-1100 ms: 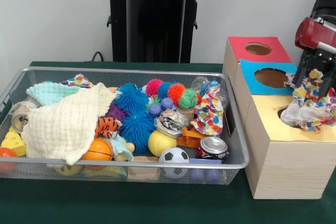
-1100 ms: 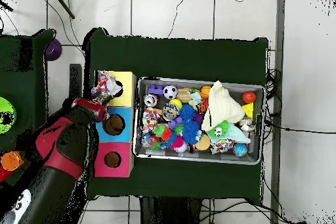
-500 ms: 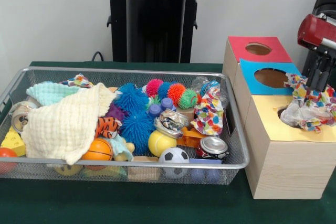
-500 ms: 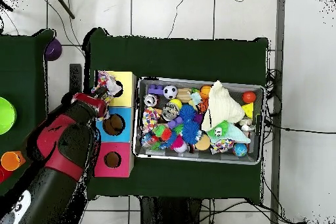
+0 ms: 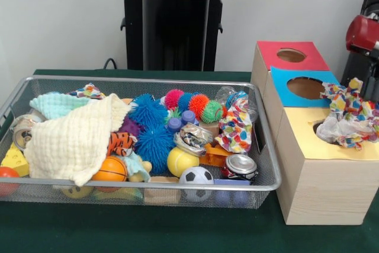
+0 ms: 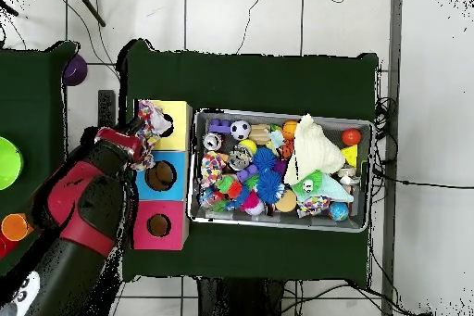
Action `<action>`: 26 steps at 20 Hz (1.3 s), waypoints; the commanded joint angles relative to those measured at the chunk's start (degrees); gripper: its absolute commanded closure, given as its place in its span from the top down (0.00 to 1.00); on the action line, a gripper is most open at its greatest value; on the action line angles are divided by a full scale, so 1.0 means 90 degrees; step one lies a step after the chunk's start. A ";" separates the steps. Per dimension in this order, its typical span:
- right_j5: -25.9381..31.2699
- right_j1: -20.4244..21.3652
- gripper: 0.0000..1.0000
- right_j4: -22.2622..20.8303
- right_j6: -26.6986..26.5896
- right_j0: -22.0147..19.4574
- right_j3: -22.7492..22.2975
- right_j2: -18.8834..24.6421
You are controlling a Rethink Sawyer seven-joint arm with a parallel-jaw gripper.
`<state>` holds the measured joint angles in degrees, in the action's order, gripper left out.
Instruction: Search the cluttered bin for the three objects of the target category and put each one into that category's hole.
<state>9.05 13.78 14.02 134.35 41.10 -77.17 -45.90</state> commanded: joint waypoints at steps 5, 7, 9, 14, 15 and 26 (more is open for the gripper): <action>-0.0091 -0.0086 0.00 0.0326 0.1301 0.0187 -0.0535 0.0268; -0.0174 -0.0072 0.00 0.0309 0.1262 0.0127 -0.0542 0.0335; -0.0317 0.0007 1.00 0.0275 0.1231 0.0047 -0.0592 0.0461; -0.0610 0.0233 1.00 -0.0004 0.0930 -0.0234 -0.0646 0.0882; -0.0612 0.0220 1.00 0.0011 0.0941 -0.0235 -0.0642 0.0881; -0.0654 0.0357 1.00 -0.0089 0.0759 -0.0502 -0.0750 0.1318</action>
<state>5.78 16.77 14.44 134.35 40.52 -79.14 -45.58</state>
